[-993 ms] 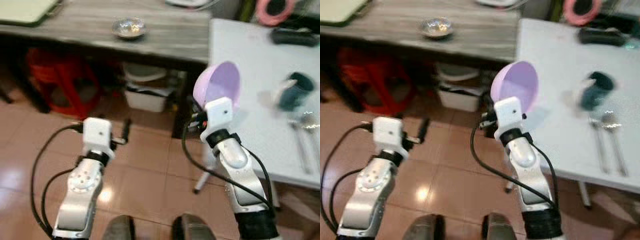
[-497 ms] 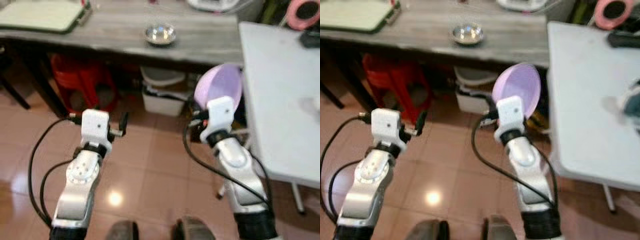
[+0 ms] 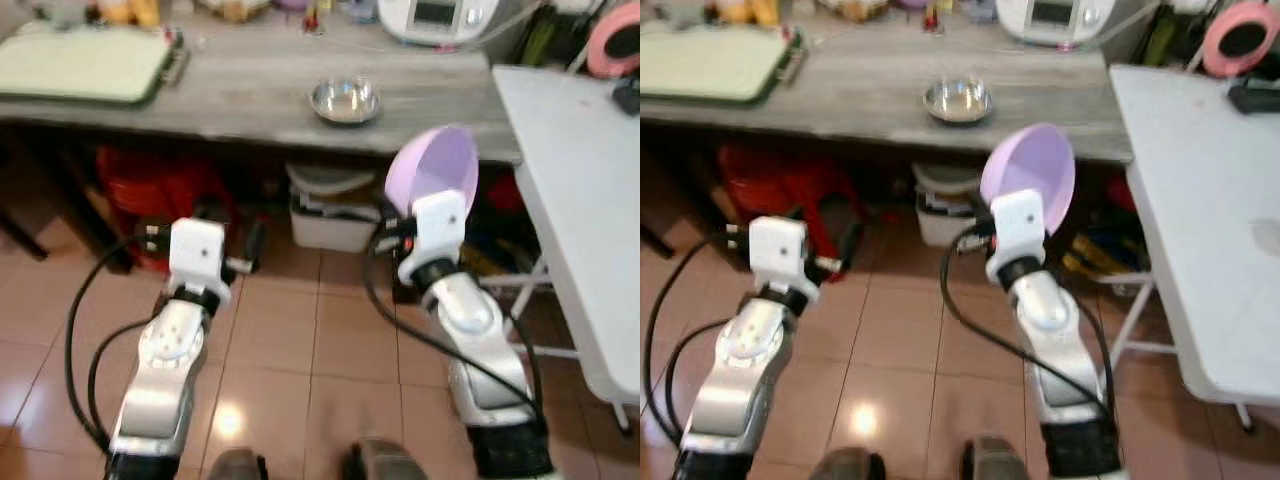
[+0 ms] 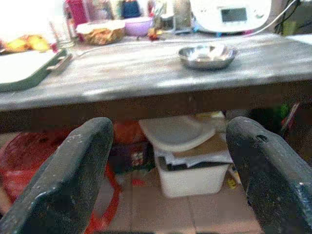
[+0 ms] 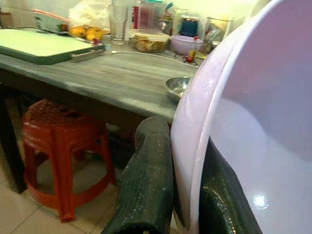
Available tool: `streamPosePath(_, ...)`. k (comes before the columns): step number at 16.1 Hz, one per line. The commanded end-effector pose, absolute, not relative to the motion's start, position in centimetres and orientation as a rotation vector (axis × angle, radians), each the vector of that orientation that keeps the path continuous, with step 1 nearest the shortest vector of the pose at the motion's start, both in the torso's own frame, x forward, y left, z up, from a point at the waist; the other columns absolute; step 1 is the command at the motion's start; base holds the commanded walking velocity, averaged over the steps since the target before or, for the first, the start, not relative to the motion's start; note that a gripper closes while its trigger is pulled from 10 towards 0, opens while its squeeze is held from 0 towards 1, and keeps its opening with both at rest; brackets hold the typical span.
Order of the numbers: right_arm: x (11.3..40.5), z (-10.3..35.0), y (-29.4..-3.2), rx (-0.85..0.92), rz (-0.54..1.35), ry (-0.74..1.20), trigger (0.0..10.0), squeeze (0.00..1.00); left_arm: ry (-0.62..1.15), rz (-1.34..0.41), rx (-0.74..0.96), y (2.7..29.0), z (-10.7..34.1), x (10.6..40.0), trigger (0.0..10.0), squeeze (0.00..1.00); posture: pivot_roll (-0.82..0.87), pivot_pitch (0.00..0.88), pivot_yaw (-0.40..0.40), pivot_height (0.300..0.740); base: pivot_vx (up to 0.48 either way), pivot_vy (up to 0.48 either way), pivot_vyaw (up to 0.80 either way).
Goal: Setting the table
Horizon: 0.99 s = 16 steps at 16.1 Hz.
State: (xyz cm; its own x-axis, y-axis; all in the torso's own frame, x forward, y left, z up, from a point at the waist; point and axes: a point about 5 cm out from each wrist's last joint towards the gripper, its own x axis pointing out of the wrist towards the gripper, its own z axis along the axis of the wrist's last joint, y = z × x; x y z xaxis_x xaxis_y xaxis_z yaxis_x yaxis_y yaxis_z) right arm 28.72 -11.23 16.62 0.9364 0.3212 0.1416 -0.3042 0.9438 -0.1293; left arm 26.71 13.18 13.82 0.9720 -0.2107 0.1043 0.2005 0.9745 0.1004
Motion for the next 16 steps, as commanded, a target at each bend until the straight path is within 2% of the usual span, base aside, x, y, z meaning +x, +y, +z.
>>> streamPosePath(1, 28.8, 17.0, -12.1, -0.115, 0.292, -0.175, 10.0, 0.00, -0.146, -0.252, 0.080, 12.0, 14.4, 26.6, 10.0, 0.00, -0.01, 0.106, -0.016, 0.740, 0.454, 0.000, -0.46)
streamPosePath(6, 28.9, 17.0, -11.8, -0.110, 0.291, -0.175, 10.0, 0.00, -0.152, -0.280, 0.065, 11.5, 14.4, 26.2, 10.0, 0.00, -0.01, 0.109, -0.015, 0.740, 0.476, 0.000, -0.71)
streamPosePath(15, 28.9, 17.9, -10.8, -0.175, 0.365, -0.240, 10.0, 0.00, -0.156, -0.279, 0.050, 11.4, 14.6, 26.2, 10.0, 0.00, -0.01, 0.117, -0.016, 0.740, 0.477, 0.000, 0.00)
streamPosePath(16, 28.9, 17.9, -10.8, -0.177, 0.363, -0.244, 10.0, 0.00, -0.156, -0.279, 0.050, 11.4, 14.6, 26.2, 10.0, 0.00, -0.01, 0.118, -0.017, 0.740, 0.469, 0.000, 0.76)
